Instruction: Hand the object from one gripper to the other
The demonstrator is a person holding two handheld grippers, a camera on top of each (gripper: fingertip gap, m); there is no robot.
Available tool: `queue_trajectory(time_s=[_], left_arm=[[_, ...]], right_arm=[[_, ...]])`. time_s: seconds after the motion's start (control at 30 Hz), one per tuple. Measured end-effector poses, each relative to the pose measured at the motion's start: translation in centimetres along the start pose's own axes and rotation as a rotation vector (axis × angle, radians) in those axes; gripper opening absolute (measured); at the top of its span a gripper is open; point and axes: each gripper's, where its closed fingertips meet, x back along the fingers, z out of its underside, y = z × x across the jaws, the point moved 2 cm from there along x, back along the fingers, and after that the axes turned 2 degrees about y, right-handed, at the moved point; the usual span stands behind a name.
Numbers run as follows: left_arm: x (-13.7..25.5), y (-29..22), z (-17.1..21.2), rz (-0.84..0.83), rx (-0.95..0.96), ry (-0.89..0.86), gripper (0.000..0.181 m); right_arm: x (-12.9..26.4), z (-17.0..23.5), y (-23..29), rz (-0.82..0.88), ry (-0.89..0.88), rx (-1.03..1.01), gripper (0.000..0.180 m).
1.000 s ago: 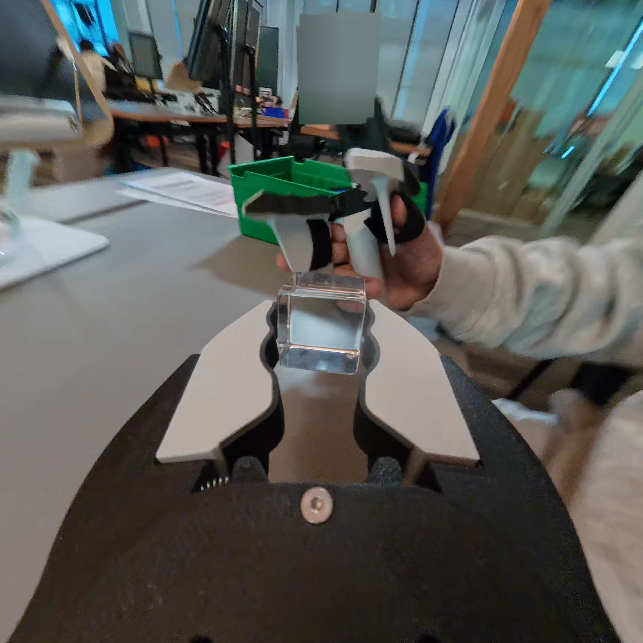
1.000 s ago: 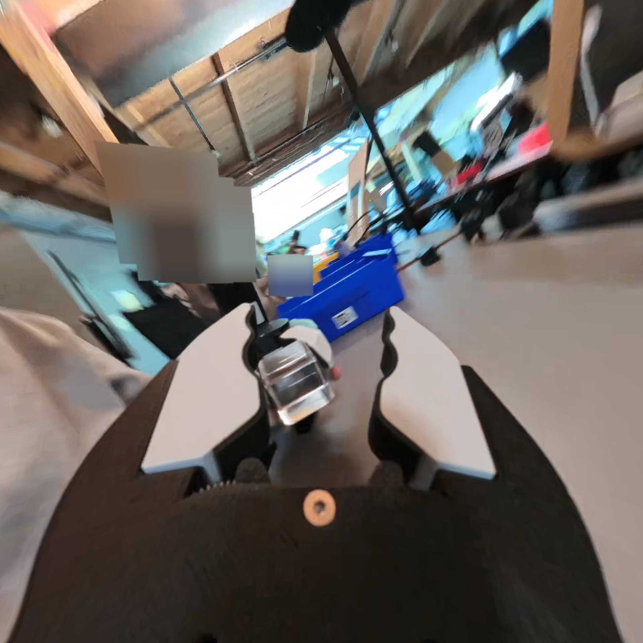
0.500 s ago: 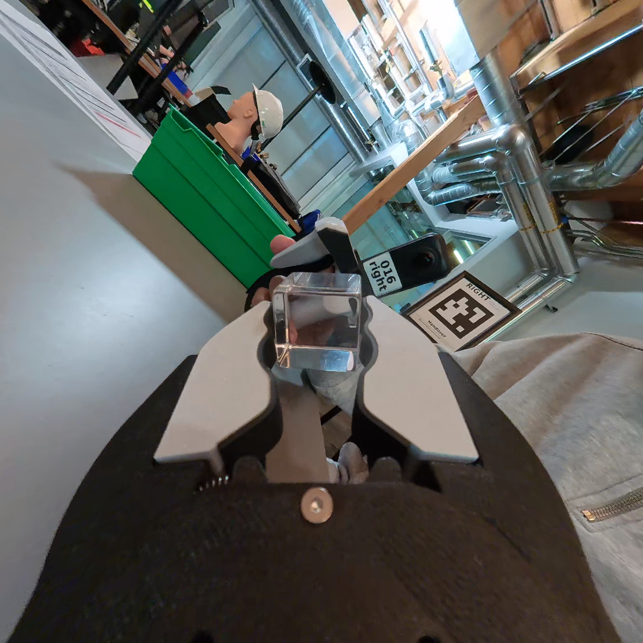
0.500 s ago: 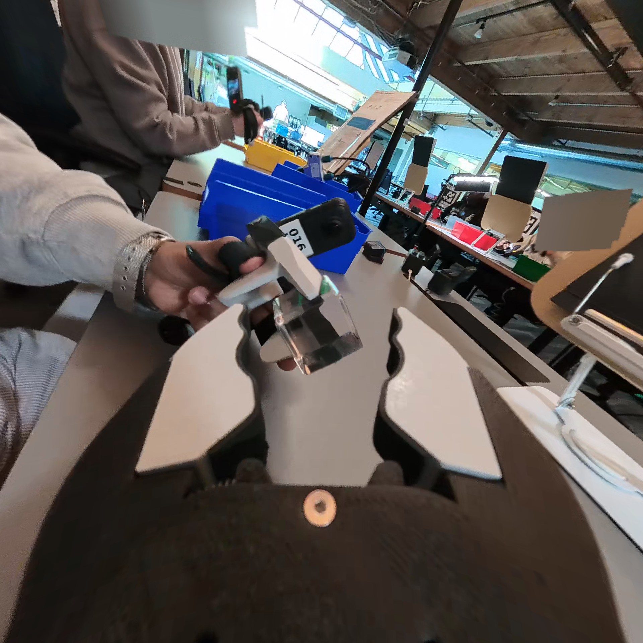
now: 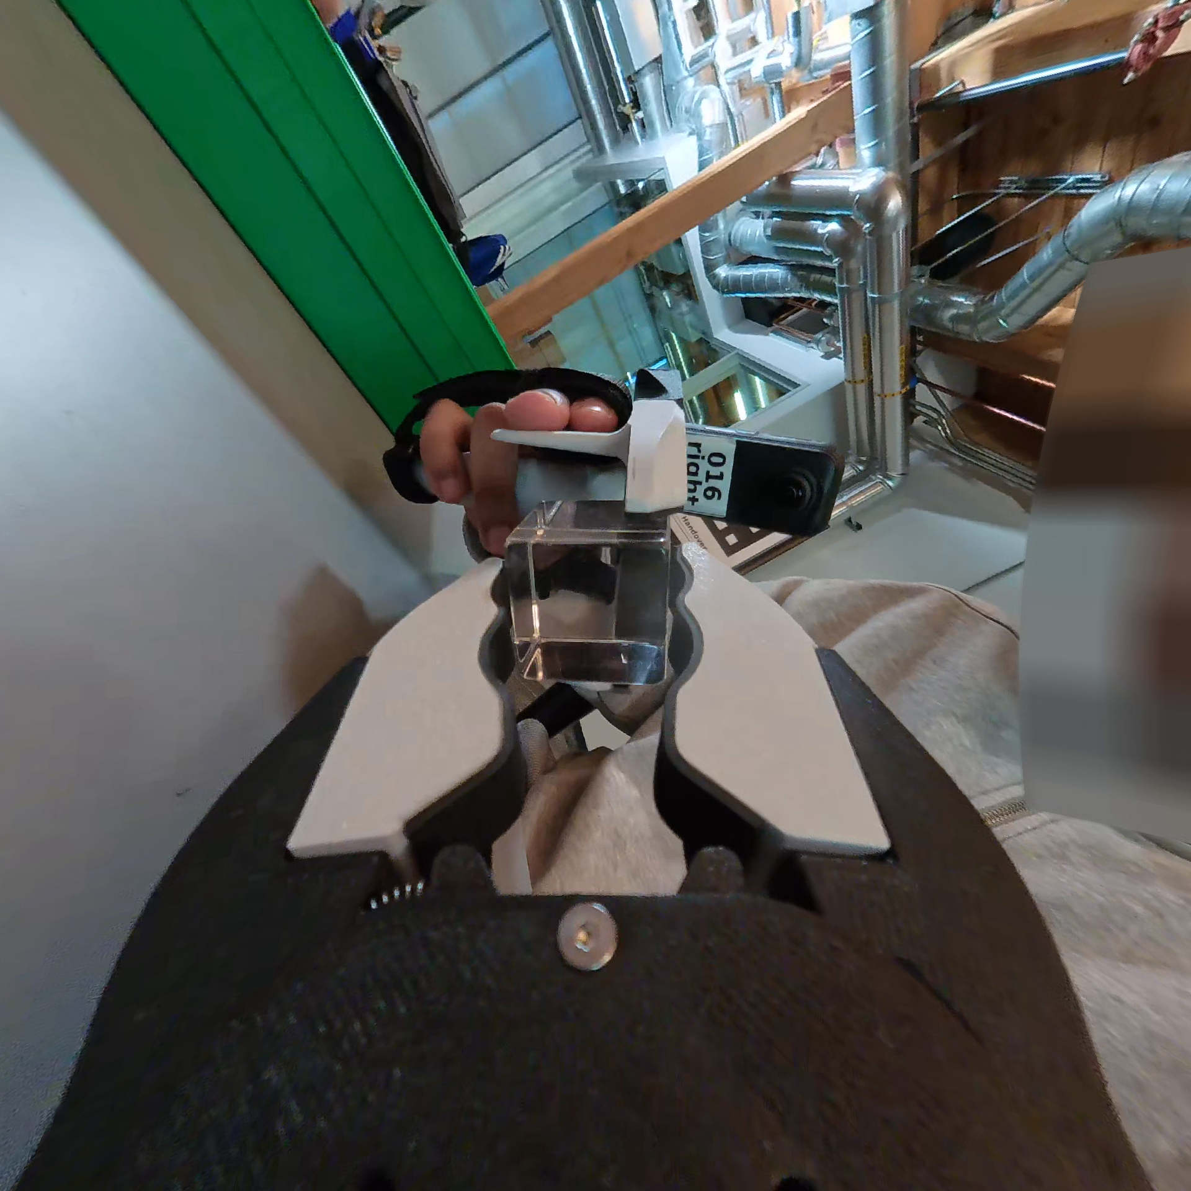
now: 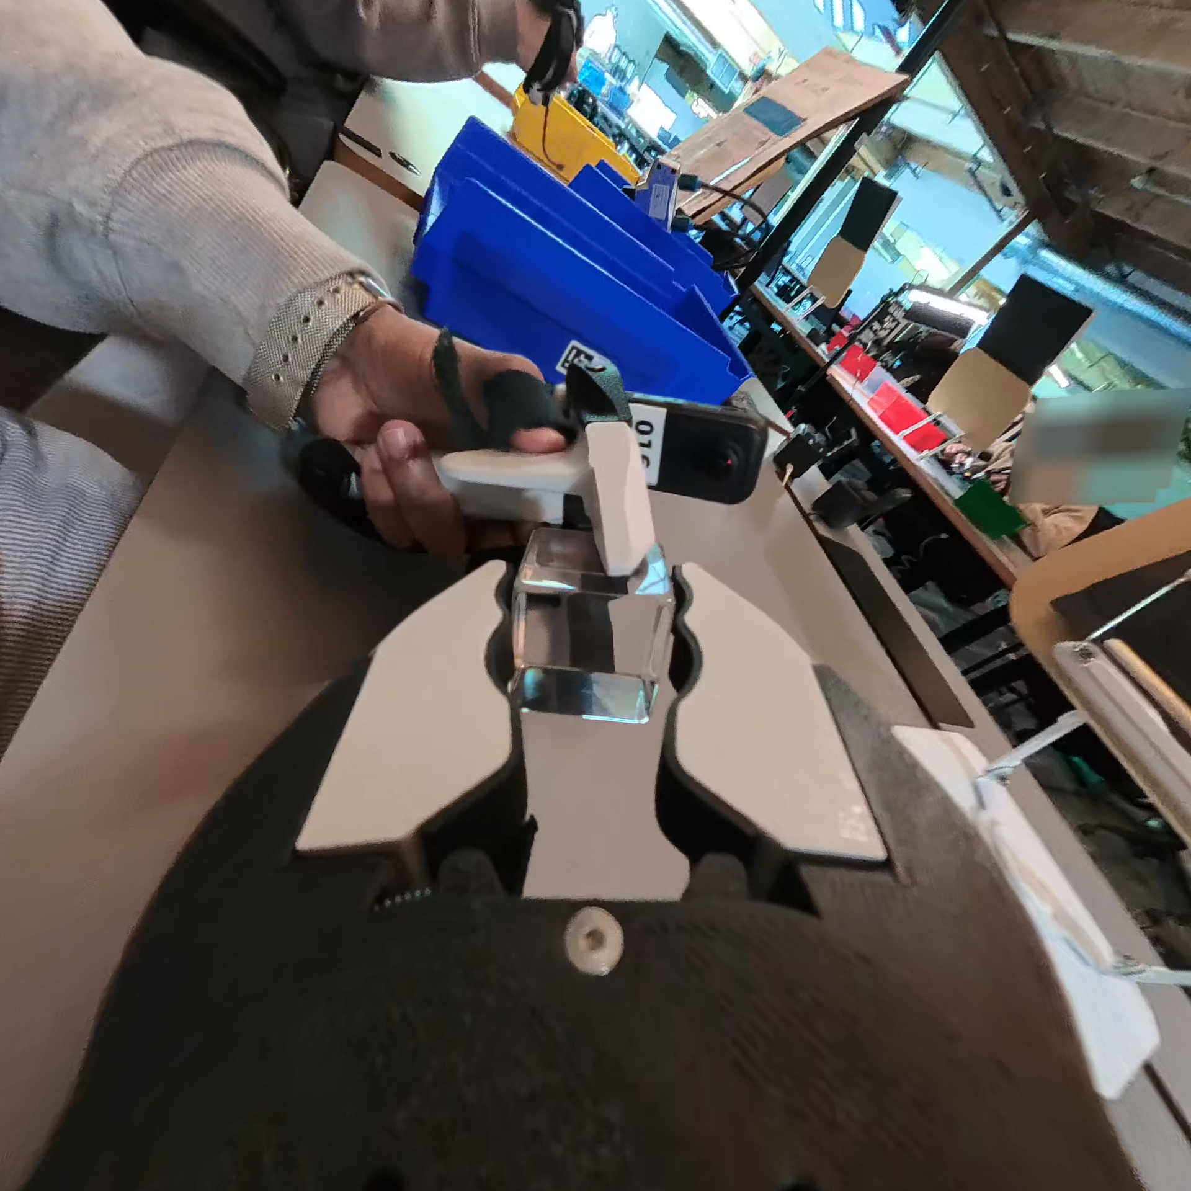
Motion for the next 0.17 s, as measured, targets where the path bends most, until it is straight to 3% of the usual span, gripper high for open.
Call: queue_trajectory(time_s=[0.03,0.17], left_arm=[[-0.02,-0.09,-0.01,0.009,0.000,-0.001,0.048],[-0.05,-0.05,-0.26,0.022,-0.013,-0.036,0.048]], right_arm=[[0.00,-0.09,-0.02,-0.001,-0.001,-0.009,0.046],[-0.02,0.01,-0.23,0.011,0.015,-0.026,0.046]])
